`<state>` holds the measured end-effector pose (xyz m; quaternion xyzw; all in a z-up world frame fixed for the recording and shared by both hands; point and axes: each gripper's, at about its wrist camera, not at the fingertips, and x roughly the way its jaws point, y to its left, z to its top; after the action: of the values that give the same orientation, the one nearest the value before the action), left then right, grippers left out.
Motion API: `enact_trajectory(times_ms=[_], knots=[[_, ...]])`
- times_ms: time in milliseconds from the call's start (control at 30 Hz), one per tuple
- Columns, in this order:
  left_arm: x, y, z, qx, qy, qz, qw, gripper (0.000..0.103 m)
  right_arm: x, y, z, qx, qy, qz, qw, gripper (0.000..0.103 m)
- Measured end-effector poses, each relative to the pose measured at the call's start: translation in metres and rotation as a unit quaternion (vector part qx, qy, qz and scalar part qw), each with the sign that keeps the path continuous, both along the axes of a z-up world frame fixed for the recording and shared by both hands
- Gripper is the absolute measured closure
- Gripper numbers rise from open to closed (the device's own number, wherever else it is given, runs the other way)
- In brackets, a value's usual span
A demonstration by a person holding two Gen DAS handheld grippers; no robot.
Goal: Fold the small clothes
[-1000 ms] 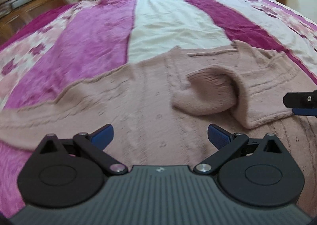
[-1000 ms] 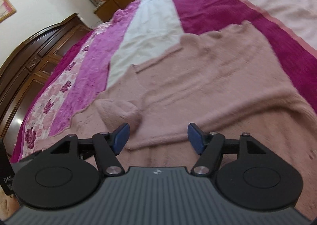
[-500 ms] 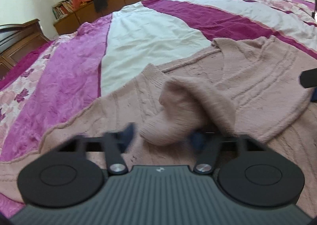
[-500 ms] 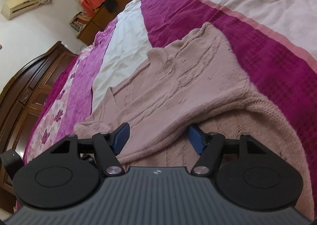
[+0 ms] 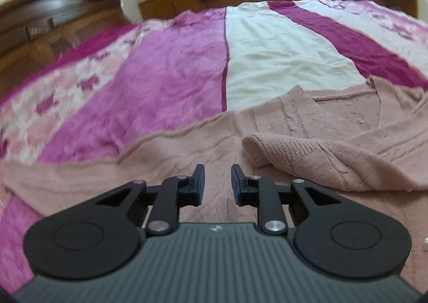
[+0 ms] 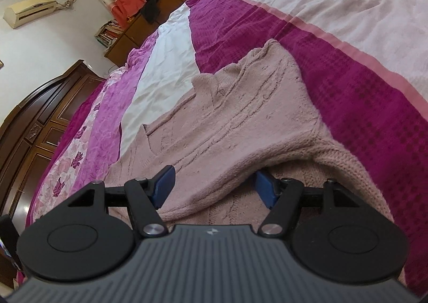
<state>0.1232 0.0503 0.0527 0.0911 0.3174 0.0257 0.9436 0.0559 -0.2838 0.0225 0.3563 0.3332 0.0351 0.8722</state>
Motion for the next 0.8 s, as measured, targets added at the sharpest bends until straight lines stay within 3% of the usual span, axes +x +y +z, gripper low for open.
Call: enact_trajectory(times_ms=[100, 167, 200, 267, 400, 567, 733, 767, 800], knots=[[0.005, 0.001, 0.012, -0.056, 0.014, -0.007, 0.9983, 0.078, -0.001, 0.002, -0.002, -0.008, -0.004, 0.001, 1.0, 0.031], [0.007, -0.011, 0.02, -0.075, 0.016, -0.016, 0.9969, 0.07, -0.002, 0.003, -0.003, -0.007, -0.006, 0.0, 1.0, 0.031], [0.011, -0.019, 0.024, -0.082, 0.017, -0.021, 0.9963, 0.06, -0.003, 0.003, -0.004, -0.009, -0.009, 0.0, 1.0, 0.031], [0.018, -0.036, 0.028, -0.088, 0.021, -0.031, 0.9954, 0.052, -0.005, 0.003, -0.007, -0.011, -0.014, 0.003, 1.0, 0.031], [0.043, -0.072, 0.023, -0.081, 0.047, -0.046, 0.9945, 0.051, -0.006, 0.002, -0.012, -0.012, -0.026, 0.008, 1.0, 0.031], [0.077, -0.085, -0.008, -0.08, 0.114, -0.004, 0.9903, 0.051, -0.012, 0.006, -0.018, -0.036, -0.046, 0.017, 0.998, 0.031], [0.082, -0.075, -0.025, -0.096, 0.118, 0.023, 0.9881, 0.053, -0.014, 0.013, -0.02, -0.066, -0.06, 0.026, 0.996, 0.031], [0.08, -0.075, -0.025, -0.092, 0.115, 0.021, 0.9889, 0.059, -0.015, 0.013, -0.021, -0.069, -0.062, 0.026, 0.995, 0.031], [0.077, -0.075, -0.024, -0.085, 0.108, 0.02, 0.9903, 0.081, -0.015, 0.014, -0.021, -0.071, -0.063, 0.027, 0.995, 0.031]])
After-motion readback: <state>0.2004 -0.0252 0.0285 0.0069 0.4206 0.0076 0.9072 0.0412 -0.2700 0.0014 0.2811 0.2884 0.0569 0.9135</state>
